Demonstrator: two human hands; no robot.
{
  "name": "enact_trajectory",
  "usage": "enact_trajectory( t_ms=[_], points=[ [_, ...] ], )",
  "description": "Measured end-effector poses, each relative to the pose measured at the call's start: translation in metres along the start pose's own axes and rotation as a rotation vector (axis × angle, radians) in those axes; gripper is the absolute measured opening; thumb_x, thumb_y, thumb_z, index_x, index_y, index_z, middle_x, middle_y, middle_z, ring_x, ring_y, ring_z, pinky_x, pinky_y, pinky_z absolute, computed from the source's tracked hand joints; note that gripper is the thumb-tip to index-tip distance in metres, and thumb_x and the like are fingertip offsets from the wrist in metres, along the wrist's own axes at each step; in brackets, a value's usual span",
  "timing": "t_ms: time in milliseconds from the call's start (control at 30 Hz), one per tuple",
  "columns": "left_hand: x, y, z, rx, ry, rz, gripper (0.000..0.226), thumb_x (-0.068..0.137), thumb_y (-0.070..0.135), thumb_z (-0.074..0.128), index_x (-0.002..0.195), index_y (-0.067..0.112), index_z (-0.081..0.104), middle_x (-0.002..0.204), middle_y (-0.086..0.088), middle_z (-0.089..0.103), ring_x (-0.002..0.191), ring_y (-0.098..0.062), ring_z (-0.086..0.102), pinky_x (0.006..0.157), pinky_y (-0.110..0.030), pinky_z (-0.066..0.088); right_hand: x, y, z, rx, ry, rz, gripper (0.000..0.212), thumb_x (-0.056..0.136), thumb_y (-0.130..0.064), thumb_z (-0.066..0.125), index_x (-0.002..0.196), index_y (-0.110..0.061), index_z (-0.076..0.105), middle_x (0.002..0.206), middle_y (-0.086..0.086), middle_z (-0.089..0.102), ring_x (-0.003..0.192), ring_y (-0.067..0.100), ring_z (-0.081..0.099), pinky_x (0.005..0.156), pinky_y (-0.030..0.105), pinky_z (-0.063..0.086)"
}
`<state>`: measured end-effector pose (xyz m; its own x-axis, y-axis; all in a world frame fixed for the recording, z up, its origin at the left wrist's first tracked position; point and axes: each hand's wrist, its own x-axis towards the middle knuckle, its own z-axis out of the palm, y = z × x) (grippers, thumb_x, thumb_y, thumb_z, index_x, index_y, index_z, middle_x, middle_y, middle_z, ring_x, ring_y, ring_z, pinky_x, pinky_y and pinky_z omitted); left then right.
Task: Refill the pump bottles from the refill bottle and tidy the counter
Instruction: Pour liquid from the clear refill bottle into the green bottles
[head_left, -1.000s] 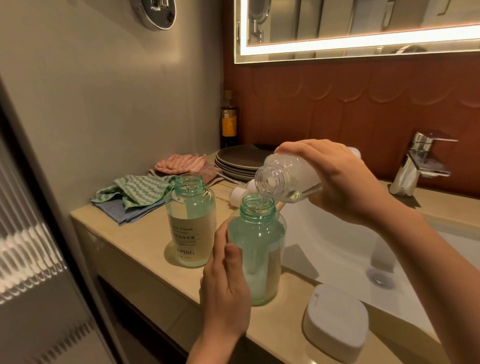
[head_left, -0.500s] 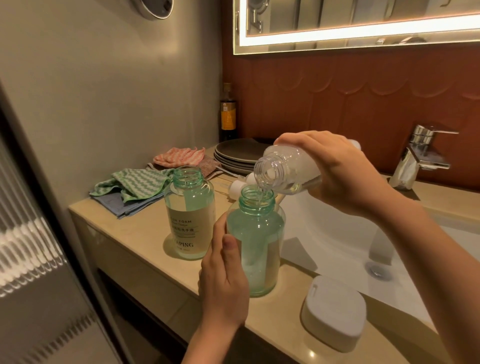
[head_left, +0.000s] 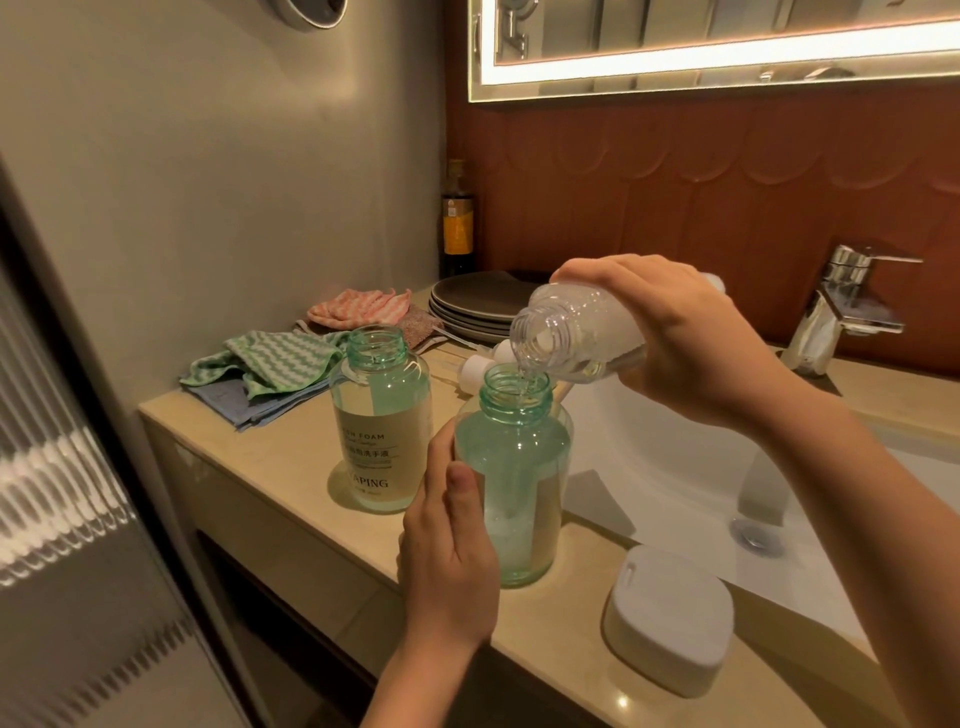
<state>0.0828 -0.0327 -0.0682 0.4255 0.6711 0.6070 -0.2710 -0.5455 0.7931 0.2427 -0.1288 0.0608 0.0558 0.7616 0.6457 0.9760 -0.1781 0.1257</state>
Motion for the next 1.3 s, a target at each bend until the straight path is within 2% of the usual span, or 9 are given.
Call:
enact_trajectory(
  t_ms=[133, 267, 367, 467, 700, 900, 1033, 1167, 1300],
  points=[
    [-0.0005, -0.0018, 0.0000, 0.000, 0.005, -0.023, 0.055, 0.086, 0.073, 0.012, 0.129, 0.047, 0.035, 0.128, 0.030, 0.046, 0.121, 0.014, 0.040, 0.092, 0.000, 0.027, -0.0001, -0.0005, -0.0004, -0.003, -0.002, 0.004, 0.082, 0.064, -0.004, 0.082, 0.134, -0.021, 0.045, 0.125, 0.007, 0.058, 0.111, 0.028, 0.053, 0.089, 0.039, 0.038],
    [-0.0003, -0.0020, -0.0002, -0.004, 0.003, -0.020, 0.052, 0.086, 0.073, 0.013, 0.126, 0.048, 0.035, 0.123, 0.040, 0.043, 0.118, 0.018, 0.039, 0.090, 0.001, 0.027, 0.0002, -0.0003, -0.0006, -0.001, -0.003, 0.005, 0.082, 0.064, -0.005, 0.082, 0.134, -0.022, 0.044, 0.125, 0.006, 0.057, 0.112, 0.028, 0.053, 0.090, 0.039, 0.038],
    [-0.0009, -0.0019, -0.0005, -0.009, -0.003, -0.019, 0.058, 0.086, 0.073, 0.012, 0.132, 0.044, 0.034, 0.129, 0.031, 0.046, 0.122, 0.014, 0.038, 0.094, -0.001, 0.027, -0.0001, -0.0002, -0.0006, -0.007, -0.002, 0.004, 0.082, 0.064, -0.003, 0.082, 0.135, -0.022, 0.044, 0.125, 0.006, 0.057, 0.112, 0.028, 0.052, 0.089, 0.038, 0.037],
    [-0.0008, 0.0004, -0.0004, -0.009, -0.006, -0.011, 0.051, 0.087, 0.071, 0.013, 0.129, 0.048, 0.032, 0.122, 0.046, 0.042, 0.119, 0.021, 0.037, 0.090, 0.003, 0.026, -0.0001, 0.0000, -0.0006, -0.013, 0.000, 0.003, 0.082, 0.064, -0.002, 0.081, 0.135, -0.022, 0.044, 0.125, 0.006, 0.057, 0.111, 0.028, 0.052, 0.089, 0.036, 0.035],
    [-0.0001, 0.0013, 0.0001, -0.015, 0.000, -0.011, 0.051, 0.089, 0.069, 0.013, 0.129, 0.045, 0.035, 0.120, 0.047, 0.044, 0.119, 0.018, 0.039, 0.091, 0.001, 0.027, 0.0004, -0.0004, -0.0001, -0.013, -0.002, -0.002, 0.083, 0.063, -0.001, 0.082, 0.134, -0.022, 0.044, 0.125, 0.007, 0.058, 0.110, 0.029, 0.053, 0.089, 0.038, 0.037],
    [-0.0013, -0.0029, 0.0005, -0.020, 0.002, -0.013, 0.068, 0.089, 0.069, 0.013, 0.138, 0.030, 0.039, 0.131, 0.017, 0.052, 0.123, 0.008, 0.041, 0.096, -0.004, 0.029, 0.0001, -0.0008, -0.0011, -0.017, 0.004, -0.008, 0.084, 0.062, 0.000, 0.082, 0.134, -0.021, 0.044, 0.124, 0.008, 0.058, 0.109, 0.030, 0.054, 0.088, 0.040, 0.038],
    [-0.0004, -0.0010, 0.0010, -0.003, 0.006, 0.000, 0.046, 0.093, 0.057, 0.016, 0.131, 0.040, 0.036, 0.126, 0.032, 0.045, 0.120, 0.017, 0.038, 0.092, 0.001, 0.026, 0.0005, -0.0010, -0.0009, -0.019, 0.005, -0.007, 0.083, 0.063, 0.000, 0.082, 0.134, -0.021, 0.045, 0.124, 0.008, 0.058, 0.109, 0.030, 0.054, 0.088, 0.038, 0.036],
    [-0.0004, -0.0007, 0.0006, -0.020, 0.006, 0.002, 0.045, 0.093, 0.050, 0.017, 0.131, 0.039, 0.038, 0.126, 0.031, 0.048, 0.120, 0.011, 0.042, 0.093, -0.003, 0.029, 0.0001, -0.0020, -0.0014, -0.020, 0.006, -0.006, 0.081, 0.063, 0.001, 0.081, 0.134, -0.019, 0.046, 0.124, 0.009, 0.059, 0.109, 0.031, 0.054, 0.087, 0.036, 0.033],
    [0.0000, 0.0033, 0.0003, -0.009, 0.004, 0.025, 0.038, 0.094, 0.048, 0.017, 0.127, 0.045, 0.036, 0.119, 0.045, 0.046, 0.118, 0.018, 0.040, 0.091, 0.000, 0.027, 0.0005, -0.0011, -0.0016, -0.023, 0.003, -0.007, 0.082, 0.064, 0.001, 0.080, 0.133, -0.021, 0.044, 0.123, 0.008, 0.059, 0.108, 0.031, 0.054, 0.087, 0.038, 0.037]
  ],
)
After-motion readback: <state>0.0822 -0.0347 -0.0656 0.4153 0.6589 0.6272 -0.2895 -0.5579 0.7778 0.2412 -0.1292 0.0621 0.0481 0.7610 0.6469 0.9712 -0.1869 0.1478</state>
